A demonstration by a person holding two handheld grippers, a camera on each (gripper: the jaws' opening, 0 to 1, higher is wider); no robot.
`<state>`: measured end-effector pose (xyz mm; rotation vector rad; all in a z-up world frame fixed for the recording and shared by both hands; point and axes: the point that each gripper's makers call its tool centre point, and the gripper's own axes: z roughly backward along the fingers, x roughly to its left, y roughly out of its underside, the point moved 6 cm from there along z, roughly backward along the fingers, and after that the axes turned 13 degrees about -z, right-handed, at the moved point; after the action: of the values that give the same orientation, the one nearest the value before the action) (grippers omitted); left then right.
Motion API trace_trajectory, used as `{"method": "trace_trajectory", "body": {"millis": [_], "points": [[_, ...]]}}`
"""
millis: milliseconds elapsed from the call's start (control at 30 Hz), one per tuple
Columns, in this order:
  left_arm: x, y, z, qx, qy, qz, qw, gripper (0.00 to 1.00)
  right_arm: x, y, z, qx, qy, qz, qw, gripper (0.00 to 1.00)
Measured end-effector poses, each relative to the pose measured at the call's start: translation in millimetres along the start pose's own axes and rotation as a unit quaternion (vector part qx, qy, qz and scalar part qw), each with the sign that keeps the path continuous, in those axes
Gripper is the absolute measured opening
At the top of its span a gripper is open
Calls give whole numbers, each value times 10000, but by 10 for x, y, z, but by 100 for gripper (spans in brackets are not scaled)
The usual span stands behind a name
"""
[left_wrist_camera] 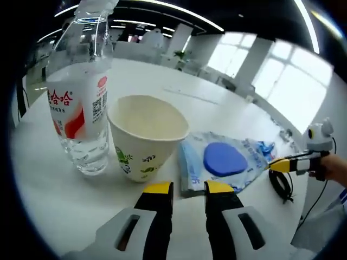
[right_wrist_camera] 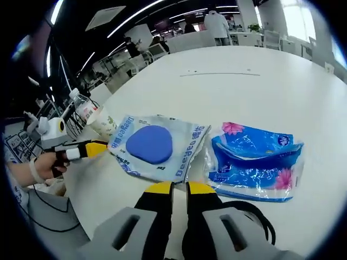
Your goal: Arrange the tabletop items into an orderly group along one side of the table until the central work area is clear of visible clutter.
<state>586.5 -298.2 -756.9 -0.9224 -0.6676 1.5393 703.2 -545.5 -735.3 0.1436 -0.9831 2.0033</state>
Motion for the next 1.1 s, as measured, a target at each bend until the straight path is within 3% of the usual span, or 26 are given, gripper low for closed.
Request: {"method": "trace_trajectory", "body": {"millis": [167,400,600,733,967,1100], "points": [[2,-19,67,-121,51,-84,9999,13,-67,29,124,-219,113,63,9997,2],[-37,-11,105,-97,410,-303,9987,27,-45,46,205,-336,-29,232,9992,13],[-14,-78,211,-171,566,-481,9971,41,-5,47,252,-348,-55,383,9986,37],[24,-115,298,-240,578,-477,9969,43,26,58,286,-343,-71,502,9981,56],[40,-118,456,-207,618,-663,9957,56,112,144,376,-336,-153,709,9968,73],[38,-113,543,-216,650,-722,9950,72,174,192,425,-311,-238,780,9962,79]]}}
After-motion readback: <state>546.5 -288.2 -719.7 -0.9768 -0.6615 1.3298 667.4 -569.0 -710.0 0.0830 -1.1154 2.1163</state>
